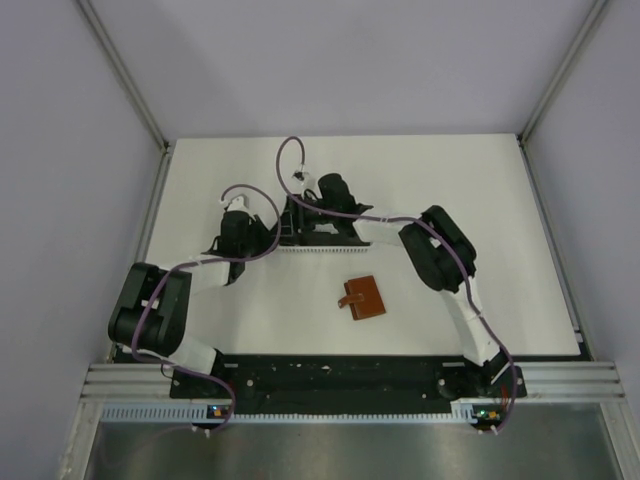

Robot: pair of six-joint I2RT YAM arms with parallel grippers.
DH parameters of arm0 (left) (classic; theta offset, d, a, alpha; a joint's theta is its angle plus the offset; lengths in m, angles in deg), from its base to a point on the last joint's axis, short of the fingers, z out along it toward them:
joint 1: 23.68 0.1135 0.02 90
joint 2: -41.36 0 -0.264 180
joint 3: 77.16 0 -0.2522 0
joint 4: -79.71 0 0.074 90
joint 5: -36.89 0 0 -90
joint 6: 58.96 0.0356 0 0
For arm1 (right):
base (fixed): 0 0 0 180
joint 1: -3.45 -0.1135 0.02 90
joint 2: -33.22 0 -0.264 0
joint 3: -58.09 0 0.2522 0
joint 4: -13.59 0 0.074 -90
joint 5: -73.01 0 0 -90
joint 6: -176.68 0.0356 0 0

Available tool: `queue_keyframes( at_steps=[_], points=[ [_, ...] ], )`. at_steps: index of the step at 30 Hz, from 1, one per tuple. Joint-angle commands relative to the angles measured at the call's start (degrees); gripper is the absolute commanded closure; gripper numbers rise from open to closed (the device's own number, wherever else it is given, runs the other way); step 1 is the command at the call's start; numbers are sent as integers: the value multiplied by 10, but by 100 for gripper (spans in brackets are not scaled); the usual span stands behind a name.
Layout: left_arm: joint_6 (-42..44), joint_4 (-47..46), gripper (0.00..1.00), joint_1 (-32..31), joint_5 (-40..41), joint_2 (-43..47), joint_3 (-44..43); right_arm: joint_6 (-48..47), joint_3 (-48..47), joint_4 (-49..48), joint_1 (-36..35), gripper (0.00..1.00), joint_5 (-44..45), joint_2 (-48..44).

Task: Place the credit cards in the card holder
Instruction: Pick up the credit card from the storage box.

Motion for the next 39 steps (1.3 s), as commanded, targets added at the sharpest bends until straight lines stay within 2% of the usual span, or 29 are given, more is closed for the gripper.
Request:
queue_keyframes(
  at_steps=[1,12,26,35,39],
  points=[
    [6,-4,100,-4,-6,-3,9,-46,16,8,-4,44,45,-79],
    [7,0,100,-4,-2,-3,5,-106,34,138,6,36,176,-118],
    [11,7,100,-4,-2,-4,-2,-87,27,209,24,33,210,-86],
    [15,7,100,-4,-20,-15,-15,-50,13,215,24,33,148,-47],
    [19,2,100,-5,-36,-19,-21,-21,20,157,24,33,99,-34]
  ],
)
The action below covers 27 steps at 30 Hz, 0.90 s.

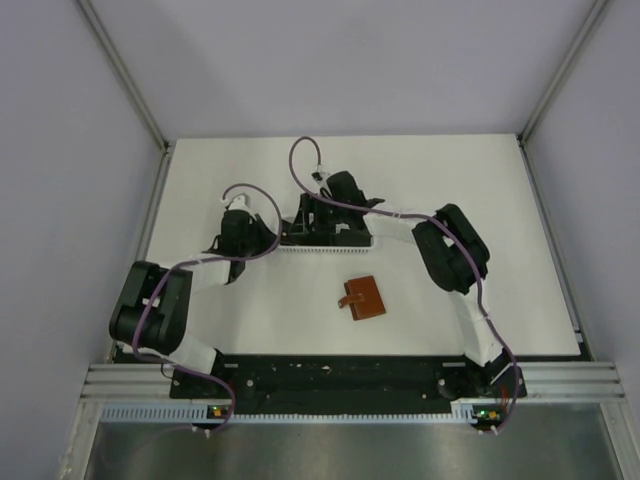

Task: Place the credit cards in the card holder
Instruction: Pick up the credit card from the storage box.

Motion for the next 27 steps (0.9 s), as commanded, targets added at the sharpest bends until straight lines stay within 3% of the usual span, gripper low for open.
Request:
queue_keyframes(
  at_steps=[1,27],
  points=[
    [15,-2,100,-5,-34,-16,-17,42,-7,-47,-1,32,-69,30],
    [31,-33,99,-29,-107,-6,-41,80,-10,-81,-1,30,-136,41]
  ],
)
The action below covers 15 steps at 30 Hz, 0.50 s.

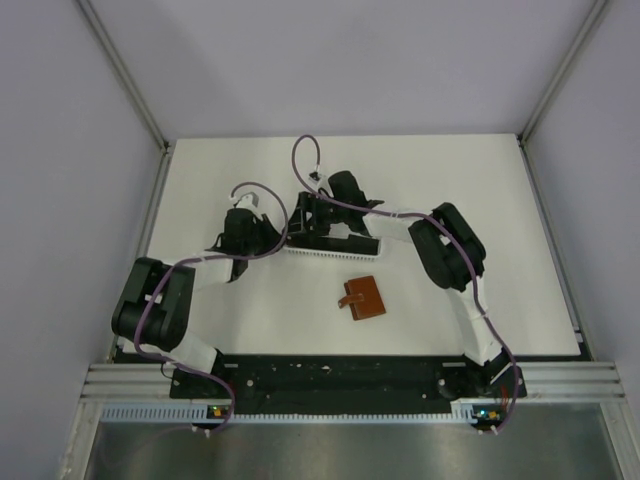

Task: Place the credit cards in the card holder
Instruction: Pick up the credit card from the storage box.

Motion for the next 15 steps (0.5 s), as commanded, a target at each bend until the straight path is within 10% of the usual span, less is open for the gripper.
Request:
queue_keyframes(
  at_steps=[1,15],
  points=[
    [9,-26,99,-22,-66,10,-32,1,-8,2,-7,30,-16,13],
    [14,-48,66,-26,-114,36,-29,-3,10,1,-7,38,-21,-8]
  ],
)
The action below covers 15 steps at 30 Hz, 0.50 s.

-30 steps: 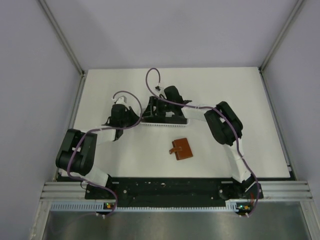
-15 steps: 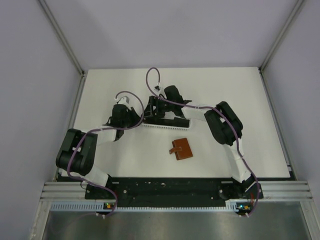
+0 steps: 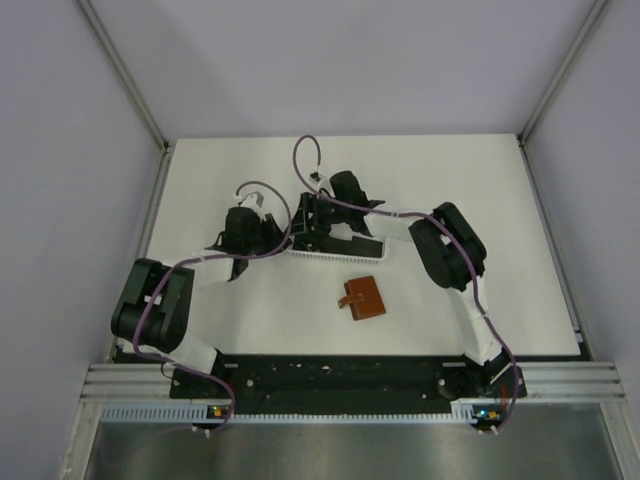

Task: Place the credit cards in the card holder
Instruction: Pick up the credit card from the storage box.

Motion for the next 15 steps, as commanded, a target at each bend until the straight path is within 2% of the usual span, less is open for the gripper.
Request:
queue_keyframes(
  at_steps=[1,9,15],
  points=[
    [-2,-77,66,-18,-76,31,-15,-16,10,22,-8,38,10,-14],
    [-3,-84,67,-18,-69,28,-7,-80,25,84,-5,38,77,-66],
    [-2,-83,69,-18,-62,27,-2,-112,45,96,0,38,115,-119]
  ],
)
